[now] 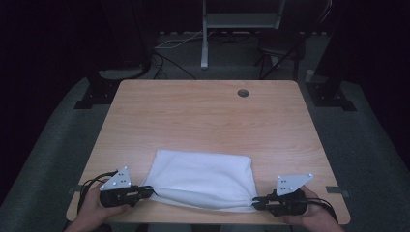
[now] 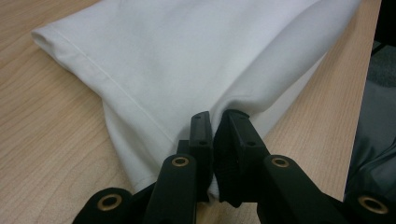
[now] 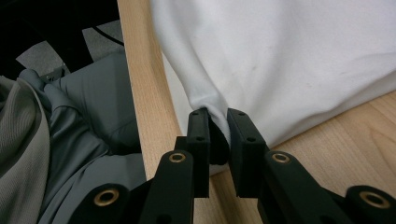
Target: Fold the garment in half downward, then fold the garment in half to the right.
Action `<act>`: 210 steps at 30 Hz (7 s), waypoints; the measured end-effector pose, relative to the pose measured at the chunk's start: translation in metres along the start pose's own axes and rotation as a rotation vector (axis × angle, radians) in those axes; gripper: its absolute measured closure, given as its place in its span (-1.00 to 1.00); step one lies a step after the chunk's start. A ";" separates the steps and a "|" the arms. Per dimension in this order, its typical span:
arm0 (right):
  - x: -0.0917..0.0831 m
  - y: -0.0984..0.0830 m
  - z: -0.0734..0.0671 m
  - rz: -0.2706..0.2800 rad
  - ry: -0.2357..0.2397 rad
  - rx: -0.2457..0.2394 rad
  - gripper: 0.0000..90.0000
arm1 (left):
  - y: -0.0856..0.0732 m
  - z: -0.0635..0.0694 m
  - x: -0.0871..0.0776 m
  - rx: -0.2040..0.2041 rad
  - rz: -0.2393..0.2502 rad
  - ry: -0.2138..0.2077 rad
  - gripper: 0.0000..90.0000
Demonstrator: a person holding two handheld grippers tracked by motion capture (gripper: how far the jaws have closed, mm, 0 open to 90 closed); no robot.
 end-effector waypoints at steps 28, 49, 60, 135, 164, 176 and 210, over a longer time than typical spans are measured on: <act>0.002 0.000 -0.003 -0.023 0.007 0.010 0.44 | -0.004 0.000 0.001 -0.046 0.017 -0.007 0.34; -0.019 0.017 0.022 0.122 -0.133 0.140 -0.27 | 0.017 -0.011 -0.011 -0.141 0.116 0.020 -0.33; -0.021 0.025 0.034 0.151 -0.203 0.192 -0.48 | 0.031 -0.022 -0.005 -0.198 0.141 0.053 -0.53; 0.030 0.074 0.148 0.004 -0.464 0.246 0.89 | 0.085 -0.119 0.090 -0.272 -0.001 0.179 0.79; 0.035 0.089 0.213 0.022 -0.635 0.306 0.38 | 0.118 -0.159 0.095 -0.323 0.080 0.236 0.29; 0.018 0.096 0.194 0.097 -0.645 0.303 -0.43 | 0.121 -0.147 0.065 -0.293 0.142 0.291 -0.34; 0.053 0.139 0.104 0.127 -0.433 0.112 -0.54 | 0.120 -0.148 0.047 -0.289 0.144 0.313 -0.55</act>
Point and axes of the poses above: each handheld gripper's, and its own axes: x roughly forward along the jaws, y roughly out of its top, z roughly to its right, the point moved 8 cm from there along x, roughly forward along the jaws, and after that the axes turned 2 degrees about -z, right-handed, at the moved point
